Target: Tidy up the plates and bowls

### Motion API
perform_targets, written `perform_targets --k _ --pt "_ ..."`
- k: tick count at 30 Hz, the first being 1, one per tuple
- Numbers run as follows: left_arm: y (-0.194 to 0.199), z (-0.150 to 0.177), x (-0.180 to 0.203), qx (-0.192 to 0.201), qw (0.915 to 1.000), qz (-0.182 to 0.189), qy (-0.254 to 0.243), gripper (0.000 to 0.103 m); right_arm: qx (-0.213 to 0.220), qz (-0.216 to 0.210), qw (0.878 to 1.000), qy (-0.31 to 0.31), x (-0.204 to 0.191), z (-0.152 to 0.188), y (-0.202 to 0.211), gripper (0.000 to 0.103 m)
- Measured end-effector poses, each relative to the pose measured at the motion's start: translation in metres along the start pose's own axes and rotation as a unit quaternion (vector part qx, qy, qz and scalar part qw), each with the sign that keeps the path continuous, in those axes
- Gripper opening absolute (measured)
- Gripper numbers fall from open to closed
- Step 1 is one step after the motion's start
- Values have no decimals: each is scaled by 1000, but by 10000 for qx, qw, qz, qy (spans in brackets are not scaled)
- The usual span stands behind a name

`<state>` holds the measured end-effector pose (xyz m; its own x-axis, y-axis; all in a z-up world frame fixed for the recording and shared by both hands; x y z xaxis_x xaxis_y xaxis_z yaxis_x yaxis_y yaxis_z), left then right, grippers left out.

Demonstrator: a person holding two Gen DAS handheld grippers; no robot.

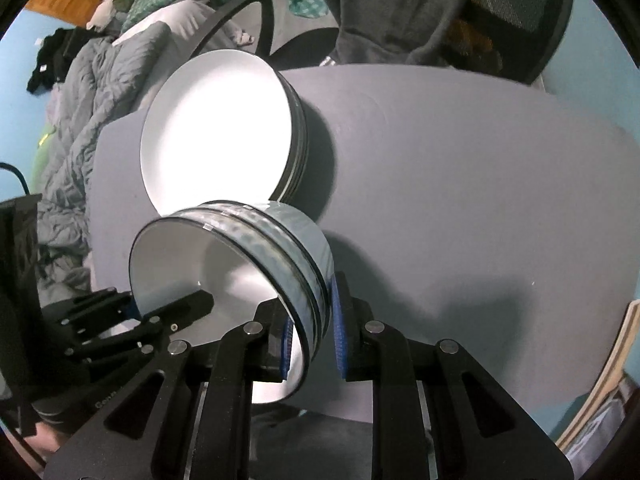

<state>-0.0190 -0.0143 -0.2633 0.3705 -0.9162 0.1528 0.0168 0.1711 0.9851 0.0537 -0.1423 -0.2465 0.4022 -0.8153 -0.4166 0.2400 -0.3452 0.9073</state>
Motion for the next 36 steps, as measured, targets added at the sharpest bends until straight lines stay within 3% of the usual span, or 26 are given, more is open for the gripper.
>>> perform_targets --k 19,31,36 --pt "-44 15 19 -379 9988 -293 -90 21 -179 -124 9992 -342 13 23 -21 17" --pt "-63 9 19 -466 9989 -94 32 21 -399 -200 9987 -264 16 18 -40 17" --pt "-65 3 25 -461 9989 -50 15 26 -540 -259 9978 -275 16 17 -56 25"
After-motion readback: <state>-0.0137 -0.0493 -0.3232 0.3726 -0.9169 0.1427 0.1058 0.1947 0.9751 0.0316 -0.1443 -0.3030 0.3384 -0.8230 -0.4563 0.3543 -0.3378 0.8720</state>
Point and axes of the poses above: each gripper's, at about its wrist camera, not at the fingertips, and y roughly against the way its jaws point, x to its right, z to its underside, the point moved 6 cm from there along -y, roughly the way its jaws point, and after that the axes turned 9 degrees about -z, right-handed, at the moved point
